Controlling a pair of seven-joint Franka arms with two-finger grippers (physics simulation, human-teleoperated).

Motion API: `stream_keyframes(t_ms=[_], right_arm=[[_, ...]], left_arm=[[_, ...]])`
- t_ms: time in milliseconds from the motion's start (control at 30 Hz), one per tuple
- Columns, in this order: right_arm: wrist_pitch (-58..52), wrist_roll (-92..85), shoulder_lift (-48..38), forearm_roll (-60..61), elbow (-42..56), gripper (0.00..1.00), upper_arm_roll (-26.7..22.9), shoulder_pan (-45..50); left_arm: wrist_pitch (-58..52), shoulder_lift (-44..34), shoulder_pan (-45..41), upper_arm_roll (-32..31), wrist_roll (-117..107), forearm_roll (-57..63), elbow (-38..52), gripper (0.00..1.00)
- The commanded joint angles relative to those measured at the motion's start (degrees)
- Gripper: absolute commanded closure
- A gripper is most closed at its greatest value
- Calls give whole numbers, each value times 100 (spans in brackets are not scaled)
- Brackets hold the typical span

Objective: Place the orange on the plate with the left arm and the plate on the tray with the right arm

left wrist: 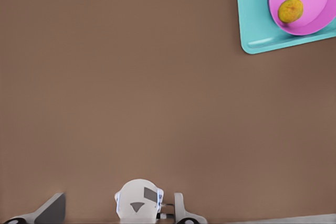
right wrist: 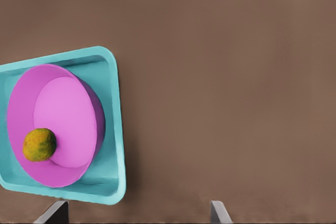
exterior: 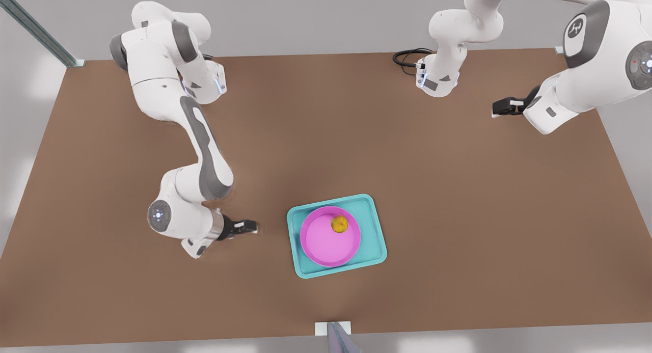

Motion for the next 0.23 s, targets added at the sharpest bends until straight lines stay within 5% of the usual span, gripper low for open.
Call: stream_keyframes(t_ms=[0,100,200], right_arm=[[-2767,-532,-1164,-2299,-109,0,-44,-293],[-2996,-541,-2826,-2765,-407,0,-44,-382],[-3066,-515,-2923,-2757,-557,0,-44,-461]], left_arm=[[-79,111,-1,0,17,17,155,0],[255,252,17,53,9,52,331,0],[352,349,69,79,26,105,384,0]])
